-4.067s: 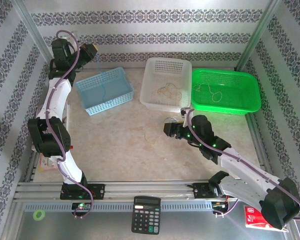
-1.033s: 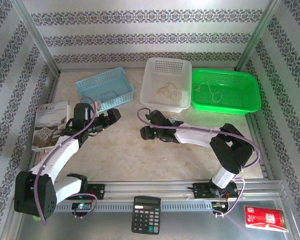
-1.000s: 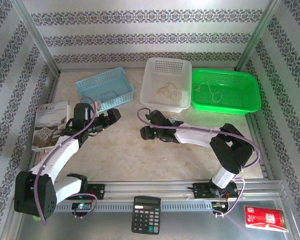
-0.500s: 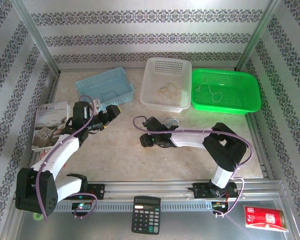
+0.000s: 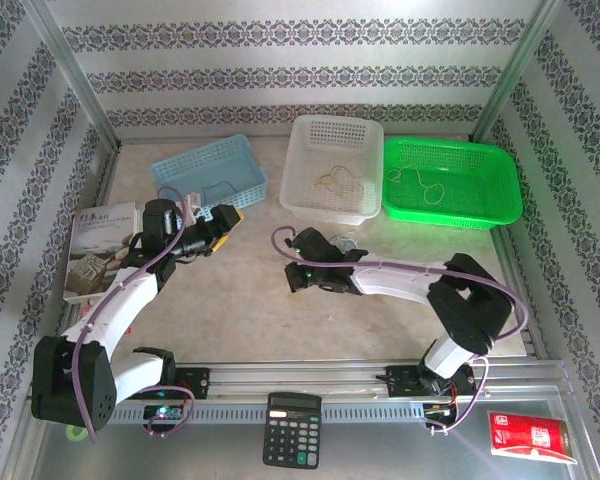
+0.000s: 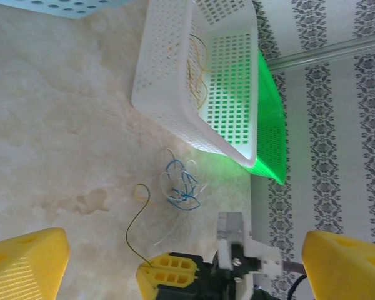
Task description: Untangle the cables
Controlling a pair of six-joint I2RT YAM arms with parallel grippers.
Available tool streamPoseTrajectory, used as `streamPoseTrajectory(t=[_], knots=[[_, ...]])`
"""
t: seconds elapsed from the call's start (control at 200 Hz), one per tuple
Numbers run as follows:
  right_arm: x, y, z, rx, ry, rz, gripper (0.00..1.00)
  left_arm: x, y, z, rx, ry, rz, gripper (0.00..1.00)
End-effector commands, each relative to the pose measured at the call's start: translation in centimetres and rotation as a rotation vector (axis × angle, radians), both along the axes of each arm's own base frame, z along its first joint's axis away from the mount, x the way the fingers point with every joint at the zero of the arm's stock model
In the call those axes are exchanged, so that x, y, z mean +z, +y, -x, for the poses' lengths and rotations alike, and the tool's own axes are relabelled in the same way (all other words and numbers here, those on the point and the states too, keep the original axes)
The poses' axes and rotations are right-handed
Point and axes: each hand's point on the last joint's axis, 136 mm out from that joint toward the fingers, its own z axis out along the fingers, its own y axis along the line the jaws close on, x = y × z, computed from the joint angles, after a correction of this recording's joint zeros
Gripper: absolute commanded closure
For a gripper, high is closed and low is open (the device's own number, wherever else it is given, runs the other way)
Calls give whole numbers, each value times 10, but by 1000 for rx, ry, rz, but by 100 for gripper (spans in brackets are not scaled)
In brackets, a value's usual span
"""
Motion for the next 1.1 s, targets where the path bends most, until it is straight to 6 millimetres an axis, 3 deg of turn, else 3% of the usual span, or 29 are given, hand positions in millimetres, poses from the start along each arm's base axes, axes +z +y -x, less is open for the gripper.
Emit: streamPoseTrajectory(t=[0.0,0.26,0.48,0.764,1.094], knots=[[46,17,4,91,-17,-200,100,33,-6,-5,-36,-74,65,6],[131,22,15,250,-25,-590,100,61,-15,-5,-62,-105,189,8],[168,27,31,359,-37,-716,100,76,-35,-4,-87,-129,271,13],[188,28,36,390,-53,-787,100,75,-59,-3,-115,-123,339,16],[183,28,28,356,-55,-774,100,69,-63,4,-130,-108,361,16]])
